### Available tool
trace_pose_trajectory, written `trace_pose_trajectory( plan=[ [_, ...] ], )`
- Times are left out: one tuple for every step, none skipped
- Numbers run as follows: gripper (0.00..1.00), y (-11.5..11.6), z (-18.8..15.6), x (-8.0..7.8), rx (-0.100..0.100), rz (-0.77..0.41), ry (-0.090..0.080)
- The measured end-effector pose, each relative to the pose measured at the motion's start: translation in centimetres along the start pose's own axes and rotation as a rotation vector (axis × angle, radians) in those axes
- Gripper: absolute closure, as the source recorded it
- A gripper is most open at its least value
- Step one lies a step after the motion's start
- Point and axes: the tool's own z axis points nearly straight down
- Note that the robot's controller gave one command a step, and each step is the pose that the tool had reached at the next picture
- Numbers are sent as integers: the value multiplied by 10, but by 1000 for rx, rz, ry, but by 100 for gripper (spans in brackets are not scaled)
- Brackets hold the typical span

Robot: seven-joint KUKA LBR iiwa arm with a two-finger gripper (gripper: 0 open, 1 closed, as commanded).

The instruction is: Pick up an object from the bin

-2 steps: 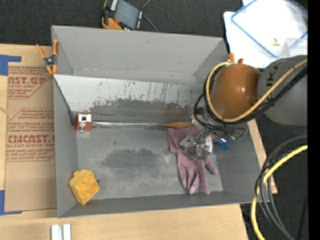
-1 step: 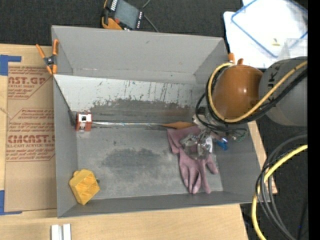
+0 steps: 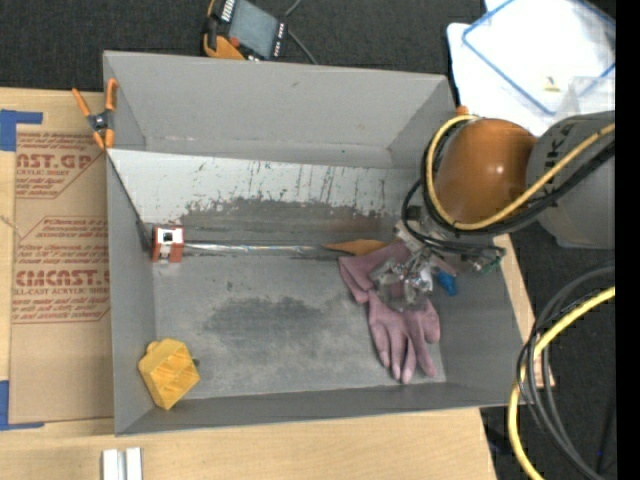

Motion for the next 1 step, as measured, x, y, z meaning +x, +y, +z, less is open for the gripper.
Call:
trace_pose_trajectory(
  plan=[
    [100, 1, -63, 5, 15, -44, -11]
  ],
)
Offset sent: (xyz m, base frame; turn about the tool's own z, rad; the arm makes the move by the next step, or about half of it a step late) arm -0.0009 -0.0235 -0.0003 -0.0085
